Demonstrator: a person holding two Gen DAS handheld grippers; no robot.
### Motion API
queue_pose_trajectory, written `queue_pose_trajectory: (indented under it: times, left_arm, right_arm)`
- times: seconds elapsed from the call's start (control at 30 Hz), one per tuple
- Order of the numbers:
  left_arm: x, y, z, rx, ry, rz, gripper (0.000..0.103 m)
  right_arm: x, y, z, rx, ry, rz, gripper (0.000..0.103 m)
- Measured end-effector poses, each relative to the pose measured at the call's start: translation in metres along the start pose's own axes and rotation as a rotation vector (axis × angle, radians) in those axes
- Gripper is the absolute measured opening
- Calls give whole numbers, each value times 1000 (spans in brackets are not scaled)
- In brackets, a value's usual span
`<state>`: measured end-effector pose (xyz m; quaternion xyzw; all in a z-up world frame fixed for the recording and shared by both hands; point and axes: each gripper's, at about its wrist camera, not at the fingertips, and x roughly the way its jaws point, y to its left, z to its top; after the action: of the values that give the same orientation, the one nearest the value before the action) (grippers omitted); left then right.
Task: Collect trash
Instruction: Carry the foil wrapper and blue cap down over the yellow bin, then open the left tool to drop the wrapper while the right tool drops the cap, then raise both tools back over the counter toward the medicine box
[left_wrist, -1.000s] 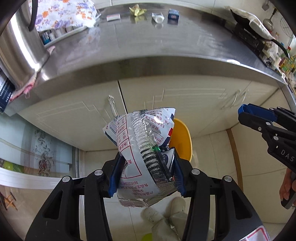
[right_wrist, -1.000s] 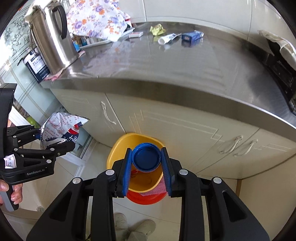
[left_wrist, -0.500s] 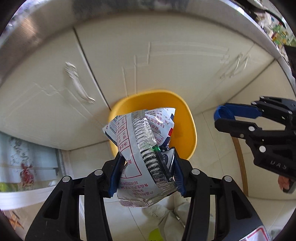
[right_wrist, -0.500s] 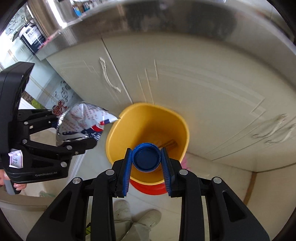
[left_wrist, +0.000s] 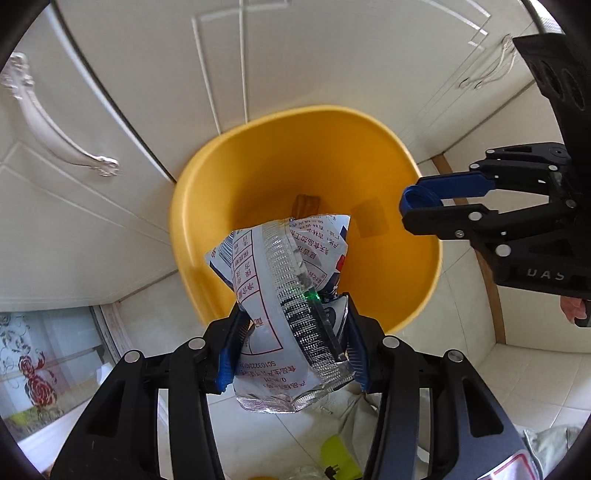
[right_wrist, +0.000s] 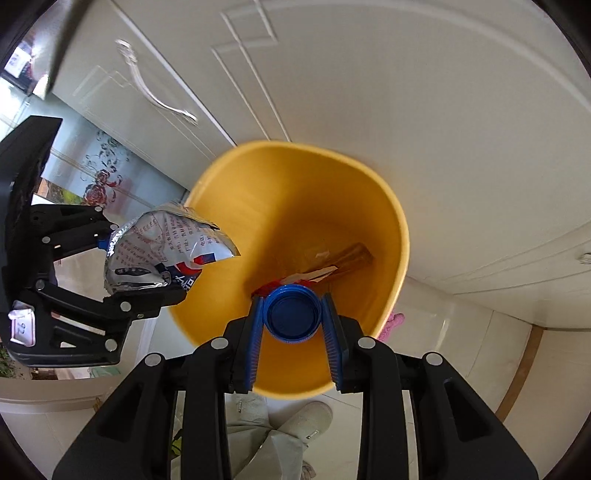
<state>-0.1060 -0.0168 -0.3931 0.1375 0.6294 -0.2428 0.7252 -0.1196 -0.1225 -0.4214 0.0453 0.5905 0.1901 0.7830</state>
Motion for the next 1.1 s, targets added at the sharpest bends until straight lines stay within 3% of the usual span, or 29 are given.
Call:
queue_pose_trajectory:
  times: [0.4, 0.53, 0.6, 0.63, 0.67, 1.1]
  left_arm:
    - [20, -2, 10, 8, 23, -5, 50]
    - [19, -3, 11, 6, 14, 7, 59]
    - [15, -4, 11, 7, 6, -1, 61]
    - [13, -6, 11, 9, 1, 10, 70]
    - [12, -5, 11, 11, -6, 17, 71]
    - [0, -4, 13, 20, -18, 31, 70]
  right_arm:
    - [28, -8, 11, 14, 7, -1, 34]
    - [24, -12, 14, 31, -22, 1, 56]
    - [21, -14, 15, 37, -30, 1, 56]
    - [20, -14, 15, 40, -33, 3, 56]
    - [19, -15, 14, 43, -36, 3, 56]
    - [-2, -15, 11, 80, -65, 6, 56]
